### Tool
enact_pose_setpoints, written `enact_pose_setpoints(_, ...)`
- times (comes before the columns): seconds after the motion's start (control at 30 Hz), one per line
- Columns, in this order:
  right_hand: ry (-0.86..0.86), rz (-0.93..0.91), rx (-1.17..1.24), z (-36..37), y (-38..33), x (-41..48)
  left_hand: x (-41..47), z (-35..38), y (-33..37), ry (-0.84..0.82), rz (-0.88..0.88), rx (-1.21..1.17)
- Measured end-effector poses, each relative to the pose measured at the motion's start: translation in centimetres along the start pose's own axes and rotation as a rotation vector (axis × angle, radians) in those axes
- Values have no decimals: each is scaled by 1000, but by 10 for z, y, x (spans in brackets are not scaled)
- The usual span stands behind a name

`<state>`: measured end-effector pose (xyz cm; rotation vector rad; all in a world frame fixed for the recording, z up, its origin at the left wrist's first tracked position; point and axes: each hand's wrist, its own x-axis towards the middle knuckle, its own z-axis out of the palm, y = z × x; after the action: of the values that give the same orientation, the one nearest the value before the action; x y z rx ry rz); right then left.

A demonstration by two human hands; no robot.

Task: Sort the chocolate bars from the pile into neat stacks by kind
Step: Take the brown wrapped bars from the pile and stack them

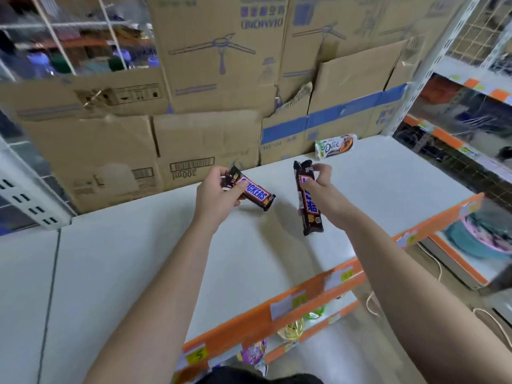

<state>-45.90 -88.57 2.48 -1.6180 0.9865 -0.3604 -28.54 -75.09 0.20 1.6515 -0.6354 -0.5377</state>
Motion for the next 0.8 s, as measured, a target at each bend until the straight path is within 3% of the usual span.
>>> enact_pose_setpoints(0.1,-28,12,-16,-14,-5,23,17,13,-2,-2,-13,52)
enact_pose_setpoints(0.2,-56,-53,-178,-25,-6,45,24,24,-3,16,-24,46)
enact_pose_setpoints(0.43,-166,-449,-643,-42,-14,97,32,38,-8,84,-66,63)
enact_pose_setpoints(0.57,-250,-558,-814,-36,-13,119,22,42,-13,184,-46,168)
enact_pose_setpoints(0.8,-388,-572,-784,-32,-8,130,1,52,-17,282,-49,390)
